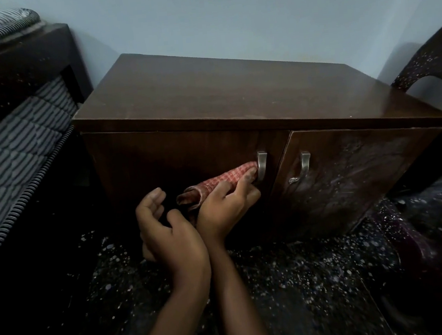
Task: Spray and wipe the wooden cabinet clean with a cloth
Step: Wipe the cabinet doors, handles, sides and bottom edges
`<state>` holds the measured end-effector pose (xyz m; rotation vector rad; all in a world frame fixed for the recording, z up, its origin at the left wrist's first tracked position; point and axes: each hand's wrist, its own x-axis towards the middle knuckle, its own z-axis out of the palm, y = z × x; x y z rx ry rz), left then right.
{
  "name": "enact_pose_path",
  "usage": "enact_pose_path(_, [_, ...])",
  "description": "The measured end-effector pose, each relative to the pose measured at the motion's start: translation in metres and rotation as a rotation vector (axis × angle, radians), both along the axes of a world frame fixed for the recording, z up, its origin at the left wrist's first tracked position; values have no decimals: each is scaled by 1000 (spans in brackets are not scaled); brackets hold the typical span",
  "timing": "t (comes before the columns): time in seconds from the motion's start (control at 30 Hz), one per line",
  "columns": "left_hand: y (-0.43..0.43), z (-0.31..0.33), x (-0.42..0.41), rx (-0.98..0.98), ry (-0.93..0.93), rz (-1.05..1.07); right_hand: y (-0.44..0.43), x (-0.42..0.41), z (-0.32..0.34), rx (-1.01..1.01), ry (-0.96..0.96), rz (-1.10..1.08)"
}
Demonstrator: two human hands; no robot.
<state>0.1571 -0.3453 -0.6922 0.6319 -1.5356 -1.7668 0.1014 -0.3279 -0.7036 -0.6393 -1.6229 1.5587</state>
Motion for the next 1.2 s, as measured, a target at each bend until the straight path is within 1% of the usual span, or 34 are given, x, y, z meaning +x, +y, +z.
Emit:
enact_pose_path(0.1, [-1, -1, 1, 16, -7, 8, 0, 3, -8, -47, -19, 18])
enact_pose_path(0.23, [-1, 3, 1, 30, 3, 18, 4, -2, 2, 29, 45, -2])
enact_pose_path(0.37, [1, 6, 1, 49, 15, 6, 1, -2, -1, 8, 38, -10])
enact_pose_path(0.5, [-2, 6, 2, 43, 35, 8, 0, -3, -2, 63, 20, 3])
enact_pose_path(0.63, [-4, 9, 2, 51, 14, 12, 0, -1, -9, 98, 33, -8])
enact_pose_path(0.73, [-4, 9, 4, 54, -5, -3, -2, 7, -24, 114, -37, 76])
enact_pose_path(0.83, [-1, 10, 6, 74, -31, -17, 5, 12, -47, 67, -184, 147])
enact_pose_path(0.9, [5, 11, 9, 104, -54, -28, 20, 17, -60, 6, -288, 144])
enact_pose_path(1.0, [17, 14, 12, 183, -75, -53, 49, 30, -68, 13, -323, 98])
enact_pose_path(1.07, [26, 16, 14, 237, -101, -75, 67, 41, -62, 78, -312, 95])
enact_pose_path(1.1, [31, 16, 15, 268, -112, -83, 76, 46, -58, 164, -302, 114])
enact_pose_path(1.13, [36, 16, 17, 304, -124, -95, 87, 50, -52, 306, -292, 153])
enact_pose_path(1.2, [46, 18, 21, 349, -158, -125, 112, 58, -44, 664, -319, 319])
